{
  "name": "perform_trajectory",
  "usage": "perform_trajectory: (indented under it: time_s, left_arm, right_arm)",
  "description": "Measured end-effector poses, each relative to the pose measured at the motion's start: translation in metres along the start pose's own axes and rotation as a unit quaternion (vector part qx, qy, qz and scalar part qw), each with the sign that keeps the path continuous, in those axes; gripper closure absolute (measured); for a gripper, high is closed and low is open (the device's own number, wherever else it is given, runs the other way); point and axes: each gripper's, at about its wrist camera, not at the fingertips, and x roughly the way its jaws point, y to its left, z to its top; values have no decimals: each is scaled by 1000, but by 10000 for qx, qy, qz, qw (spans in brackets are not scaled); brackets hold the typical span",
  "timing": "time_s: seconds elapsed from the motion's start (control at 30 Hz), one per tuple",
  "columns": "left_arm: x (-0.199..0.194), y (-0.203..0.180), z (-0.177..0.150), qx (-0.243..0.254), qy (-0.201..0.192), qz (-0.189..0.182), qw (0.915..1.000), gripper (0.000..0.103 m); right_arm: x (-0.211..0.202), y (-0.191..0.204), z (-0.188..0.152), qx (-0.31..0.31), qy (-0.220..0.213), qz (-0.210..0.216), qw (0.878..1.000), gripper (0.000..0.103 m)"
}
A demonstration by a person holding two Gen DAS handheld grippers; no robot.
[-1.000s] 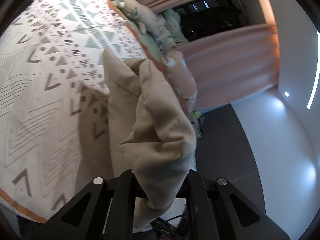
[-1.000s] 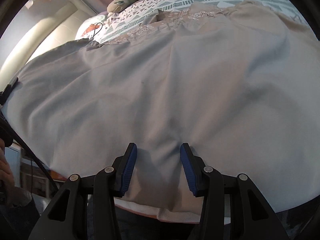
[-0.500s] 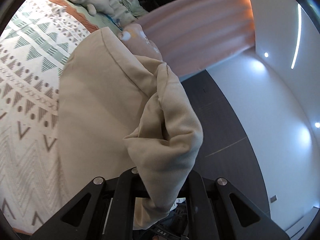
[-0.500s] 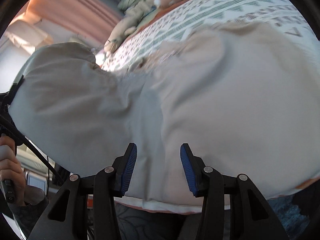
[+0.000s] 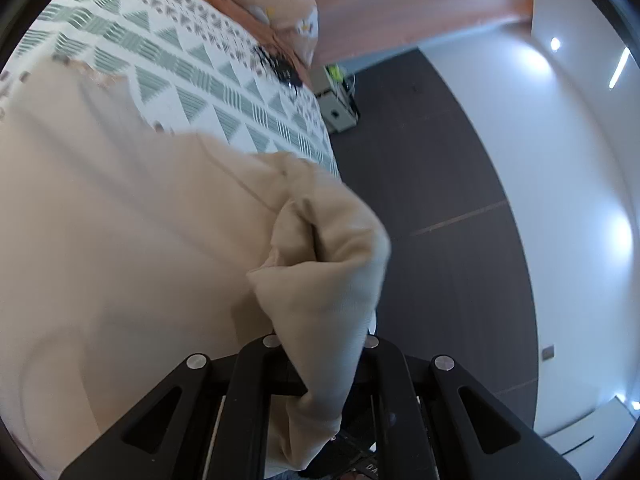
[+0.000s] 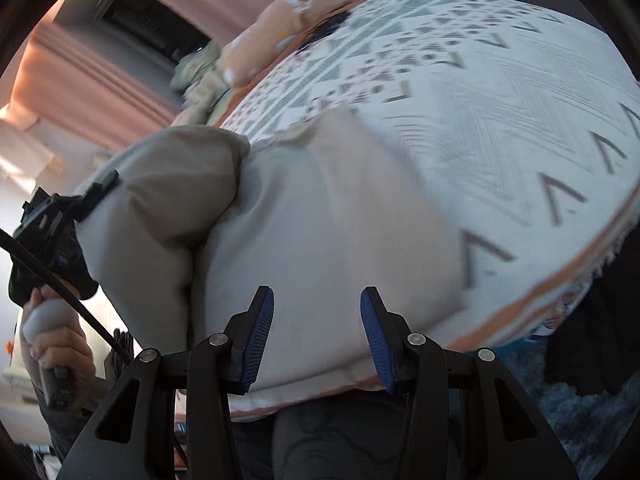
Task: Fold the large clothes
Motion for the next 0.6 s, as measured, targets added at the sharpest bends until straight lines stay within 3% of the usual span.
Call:
perform_trajectory:
  time_s: [0.17, 0.33, 0.4, 0.47, 0.5, 0.53, 0.57, 0.6]
  left_arm:
    - [29, -19, -14, 184, 272, -134, 9994, 94]
    - [68, -24, -23, 213, 741, 102, 9970, 94]
    - [83, -17, -32, 121, 950, 385, 9947, 93]
    - [96, -11, -41, 15, 1233, 525, 9910, 86]
    - [101, -6, -45, -50, 1364, 493, 9894, 74]
    - [104, -1, -47, -108, 1427, 439, 9887, 54]
    - [105, 3, -51, -183, 1457, 373, 9885, 43]
    - [104, 5, -53, -211, 1434, 382, 9887, 23]
  right_arm:
    - [-15, -17, -1, 172, -78, -72, 9998, 60]
    - [-26, -26, 0, 218, -94, -95, 9997, 60]
    - [-44, -26, -10, 262, -69, -111, 9996, 60]
    - [-48, -32, -11, 351, -11, -52, 9994, 60]
    - [-49, -34, -12, 388, 3, -27, 9992, 60]
    - [-51, -35, -12, 415, -1, -54, 9991, 52]
    - [-53, -36, -12, 434, -20, -112, 9990, 45]
    - [-56, -38, -12, 450, -67, -166, 9988, 33]
